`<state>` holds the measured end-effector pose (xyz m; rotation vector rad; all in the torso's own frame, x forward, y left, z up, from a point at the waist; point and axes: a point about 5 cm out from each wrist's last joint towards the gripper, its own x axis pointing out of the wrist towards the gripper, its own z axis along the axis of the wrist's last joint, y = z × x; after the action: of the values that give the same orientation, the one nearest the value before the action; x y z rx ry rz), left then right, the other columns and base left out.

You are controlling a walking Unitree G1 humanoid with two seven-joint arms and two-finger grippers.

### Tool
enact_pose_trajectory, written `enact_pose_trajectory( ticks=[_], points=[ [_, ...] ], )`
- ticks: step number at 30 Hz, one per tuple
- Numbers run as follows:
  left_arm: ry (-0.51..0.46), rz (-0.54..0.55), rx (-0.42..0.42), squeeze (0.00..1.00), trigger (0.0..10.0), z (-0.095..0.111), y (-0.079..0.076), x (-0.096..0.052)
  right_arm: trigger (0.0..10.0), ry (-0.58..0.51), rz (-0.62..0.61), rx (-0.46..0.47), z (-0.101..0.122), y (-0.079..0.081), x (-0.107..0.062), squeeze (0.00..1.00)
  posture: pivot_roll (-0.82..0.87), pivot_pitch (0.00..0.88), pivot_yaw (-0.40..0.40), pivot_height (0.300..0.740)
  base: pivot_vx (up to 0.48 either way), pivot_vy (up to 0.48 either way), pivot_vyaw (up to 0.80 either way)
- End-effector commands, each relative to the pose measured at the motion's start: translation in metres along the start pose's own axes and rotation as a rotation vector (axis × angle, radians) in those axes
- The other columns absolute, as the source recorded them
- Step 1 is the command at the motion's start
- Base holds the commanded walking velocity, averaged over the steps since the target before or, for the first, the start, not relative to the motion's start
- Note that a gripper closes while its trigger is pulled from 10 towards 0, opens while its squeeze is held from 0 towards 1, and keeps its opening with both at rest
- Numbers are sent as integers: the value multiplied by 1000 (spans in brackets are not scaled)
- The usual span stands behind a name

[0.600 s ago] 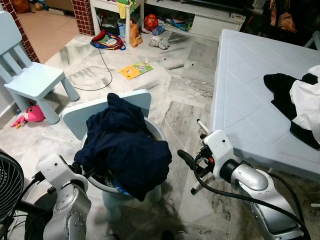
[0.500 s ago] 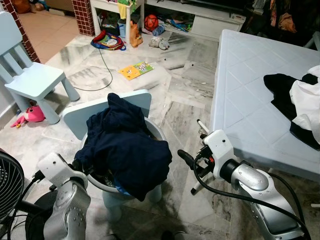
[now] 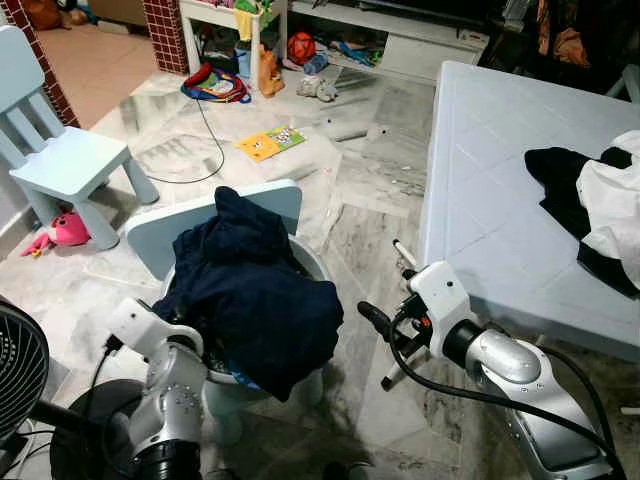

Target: Hang hanger

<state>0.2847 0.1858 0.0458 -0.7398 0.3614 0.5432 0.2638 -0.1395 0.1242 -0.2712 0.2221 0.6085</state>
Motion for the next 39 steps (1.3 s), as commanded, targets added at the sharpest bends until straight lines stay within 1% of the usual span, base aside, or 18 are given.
enact_pose_trajectory(
  ticks=[1,2,4,6,10,17,23,24,25,26,27,28,29,31,39],
  points=[
    [-16,9,-14,1000,10000,2,2,2,10000,-7,-5,-21,2,-1,-3,0,-148,119,-107,740,0,0,0],
    [-22,17,-28,1000,10000,3,3,4,10000,-7,-5,-21,2,-1,-3,0,-148,119,-107,740,0,0,0],
    [-37,26,-30,1000,10000,5,5,5,10000,-6,-5,-22,1,-1,-5,0,-150,124,-106,740,0,0,0],
    [-67,28,-21,1000,10000,8,6,7,10000,-1,-7,-23,0,-1,-7,0,-152,125,-105,740,0,0,0],
    [-88,20,-2,1000,10000,11,7,10,10000,1,-9,-22,-1,-1,-8,0,-152,127,-105,740,0,0,0],
    [-92,-3,17,1000,10000,11,3,17,10000,-3,-16,-19,0,-1,-9,0,-163,132,-105,740,0,0,0],
    [-74,16,22,1000,10000,7,6,25,10000,-3,-19,-18,1,-1,-10,0,-167,134,-107,740,0,0,0],
    [-69,14,21,463,10000,6,6,26,10000,-3,-19,-18,1,-1,-10,0,-173,135,-107,740,0,0,0],
    [-59,14,20,0,9961,6,6,28,10000,-3,-20,-18,1,-1,-10,0,-176,134,-108,740,0,0,0],
    [-59,14,20,0,9961,6,6,28,10000,-3,-20,-18,1,-1,-10,0,-176,134,-108,740,0,0,0],
    [-44,29,13,0,9059,4,8,30,10000,-2,-20,-18,1,-1,-10,0,-177,134,-107,740,0,0,0],
    [-32,32,10,0,4392,3,9,31,10000,-2,-20,-19,1,-1,-10,0,-178,133,-106,740,0,0,0],
    [-12,26,-6,0,0,1,9,33,10000,-2,-20,-20,1,-1,-10,0,-180,133,-106,740,0,0,0],
    [5,25,-8,0,0,-1,10,34,10000,-2,-21,-21,1,-1,-10,0,-181,132,-105,740,0,0,0],
    [0,26,-13,0,0,3,13,38,10000,-2,-25,-23,1,0,-11,0,-183,130,-103,740,0,0,0]
  ],
)
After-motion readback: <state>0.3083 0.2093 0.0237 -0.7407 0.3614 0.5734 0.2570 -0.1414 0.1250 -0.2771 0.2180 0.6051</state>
